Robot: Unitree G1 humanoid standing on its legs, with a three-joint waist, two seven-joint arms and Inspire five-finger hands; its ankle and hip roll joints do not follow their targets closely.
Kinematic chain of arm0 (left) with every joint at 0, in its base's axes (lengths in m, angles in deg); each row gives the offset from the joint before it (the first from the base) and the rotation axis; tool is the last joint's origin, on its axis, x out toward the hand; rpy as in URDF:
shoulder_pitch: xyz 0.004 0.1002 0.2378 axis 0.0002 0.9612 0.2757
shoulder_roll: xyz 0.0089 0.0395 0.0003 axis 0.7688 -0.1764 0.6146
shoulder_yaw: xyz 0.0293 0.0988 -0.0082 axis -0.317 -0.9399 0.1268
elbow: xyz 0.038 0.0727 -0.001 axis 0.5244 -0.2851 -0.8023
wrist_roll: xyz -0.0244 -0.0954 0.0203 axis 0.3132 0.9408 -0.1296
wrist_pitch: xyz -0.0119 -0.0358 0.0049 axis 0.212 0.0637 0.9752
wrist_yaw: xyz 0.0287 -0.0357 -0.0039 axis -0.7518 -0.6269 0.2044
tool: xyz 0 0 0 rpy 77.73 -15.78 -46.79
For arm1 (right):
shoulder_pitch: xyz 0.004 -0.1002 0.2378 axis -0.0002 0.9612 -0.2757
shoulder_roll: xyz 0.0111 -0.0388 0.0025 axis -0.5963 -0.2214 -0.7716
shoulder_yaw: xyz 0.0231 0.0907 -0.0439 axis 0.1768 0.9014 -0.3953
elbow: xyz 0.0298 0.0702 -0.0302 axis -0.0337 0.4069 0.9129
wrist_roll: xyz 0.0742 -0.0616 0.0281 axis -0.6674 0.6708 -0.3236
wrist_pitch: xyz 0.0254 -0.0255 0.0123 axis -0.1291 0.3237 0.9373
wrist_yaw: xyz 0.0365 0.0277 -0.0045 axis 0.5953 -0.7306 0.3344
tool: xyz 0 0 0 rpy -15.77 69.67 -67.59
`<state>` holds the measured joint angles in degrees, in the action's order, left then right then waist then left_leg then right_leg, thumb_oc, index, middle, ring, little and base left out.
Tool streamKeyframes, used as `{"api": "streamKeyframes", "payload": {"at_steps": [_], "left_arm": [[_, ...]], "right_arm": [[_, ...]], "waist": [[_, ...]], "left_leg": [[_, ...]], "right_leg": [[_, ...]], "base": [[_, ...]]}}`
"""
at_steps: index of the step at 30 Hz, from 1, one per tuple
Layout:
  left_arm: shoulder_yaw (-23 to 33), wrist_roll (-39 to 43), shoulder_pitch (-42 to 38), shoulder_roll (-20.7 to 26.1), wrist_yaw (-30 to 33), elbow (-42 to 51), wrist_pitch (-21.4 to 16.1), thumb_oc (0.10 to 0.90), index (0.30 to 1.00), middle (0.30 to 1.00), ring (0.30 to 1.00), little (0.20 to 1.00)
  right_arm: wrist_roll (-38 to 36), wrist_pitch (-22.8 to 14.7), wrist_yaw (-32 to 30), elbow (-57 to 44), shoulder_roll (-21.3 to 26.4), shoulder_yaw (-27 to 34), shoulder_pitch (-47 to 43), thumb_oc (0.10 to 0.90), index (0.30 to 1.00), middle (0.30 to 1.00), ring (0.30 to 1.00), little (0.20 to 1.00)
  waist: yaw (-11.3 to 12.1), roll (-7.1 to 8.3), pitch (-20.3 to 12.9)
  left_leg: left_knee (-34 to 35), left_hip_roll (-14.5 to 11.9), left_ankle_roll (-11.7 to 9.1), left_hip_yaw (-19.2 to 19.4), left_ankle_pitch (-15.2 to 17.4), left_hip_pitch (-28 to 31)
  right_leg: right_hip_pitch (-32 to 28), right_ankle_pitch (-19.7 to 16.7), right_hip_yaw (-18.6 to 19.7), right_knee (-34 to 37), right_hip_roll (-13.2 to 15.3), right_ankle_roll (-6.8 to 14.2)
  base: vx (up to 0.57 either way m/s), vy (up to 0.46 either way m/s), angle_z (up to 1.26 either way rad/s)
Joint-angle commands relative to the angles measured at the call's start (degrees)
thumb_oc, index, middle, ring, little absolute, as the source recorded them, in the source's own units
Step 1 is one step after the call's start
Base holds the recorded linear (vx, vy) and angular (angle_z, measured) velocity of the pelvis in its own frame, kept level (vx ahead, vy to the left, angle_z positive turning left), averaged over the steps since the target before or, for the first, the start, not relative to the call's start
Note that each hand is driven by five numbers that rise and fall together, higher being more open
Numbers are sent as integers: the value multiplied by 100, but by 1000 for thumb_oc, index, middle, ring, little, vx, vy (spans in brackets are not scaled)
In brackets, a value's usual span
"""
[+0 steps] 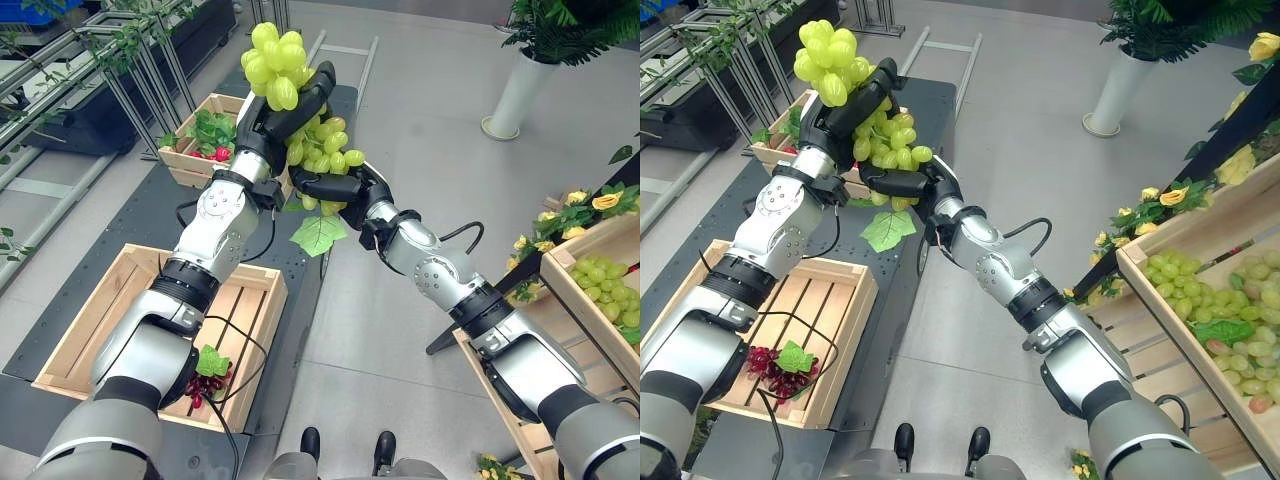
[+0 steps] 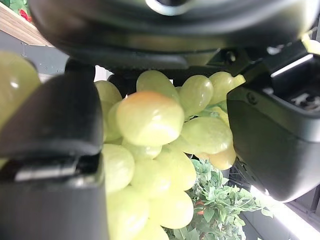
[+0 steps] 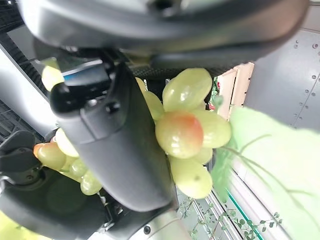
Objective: Pick up the fruits from the basket on one side to the basket on the other side
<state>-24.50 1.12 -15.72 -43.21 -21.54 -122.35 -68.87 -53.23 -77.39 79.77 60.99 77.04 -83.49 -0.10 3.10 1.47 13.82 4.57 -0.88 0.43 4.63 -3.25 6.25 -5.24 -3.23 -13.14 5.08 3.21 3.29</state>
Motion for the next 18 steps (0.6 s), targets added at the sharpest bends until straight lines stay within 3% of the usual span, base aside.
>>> {"api": "streamKeyframes", "payload": {"at_steps": [1, 2, 3, 4, 18], "left_arm": [[-83, -38, -537, -128, 29, -847, -402, 536, 505, 505, 505, 505], [-64, -18, -517, -119, 54, -873, -385, 536, 505, 505, 505, 505], [-25, -34, -481, -124, 82, -922, -345, 780, 869, 869, 869, 869], [-17, -48, -475, -126, 95, -931, -328, 800, 900, 900, 900, 900], [226, -462, -143, 16, 494, -1415, -213, 800, 900, 900, 900, 900]], "right_arm": [[188, -1264, 254, 14, -293, 514, -636, 400, 300, 300, 300, 300], [227, -1259, 244, 15, -289, 513, -621, 400, 300, 300, 300, 300], [236, -1249, 226, 33, -286, 515, -609, 400, 300, 300, 300, 300], [235, -1242, 219, 39, -285, 515, -608, 400, 300, 300, 300, 300], [594, -1252, 22, 290, 11, 692, -409, 400, 300, 300, 300, 300]], "waist": [[29, -243, -1253], [28, -243, -1251], [25, -241, -1250], [25, -241, -1251], [-88, -218, -1166]], "left_leg": [[43, 367, -44, -123, 555, 47], [43, 366, -44, -117, 557, 51], [43, 364, -43, -108, 558, 56], [43, 364, -43, -107, 558, 57], [43, 353, -24, -7, 595, 120]], "right_leg": [[-244, 435, 53, -8, -90, -93], [-245, 435, 52, -8, -88, -91], [-247, 435, 55, -8, -86, -92], [-247, 435, 56, -8, -85, -93], [-256, 428, 169, -8, -109, -100]], "base": [[0, 0, 0], [0, 0, 0], [0, 0, 0], [0, 0, 0], [0, 0, 0]]}}
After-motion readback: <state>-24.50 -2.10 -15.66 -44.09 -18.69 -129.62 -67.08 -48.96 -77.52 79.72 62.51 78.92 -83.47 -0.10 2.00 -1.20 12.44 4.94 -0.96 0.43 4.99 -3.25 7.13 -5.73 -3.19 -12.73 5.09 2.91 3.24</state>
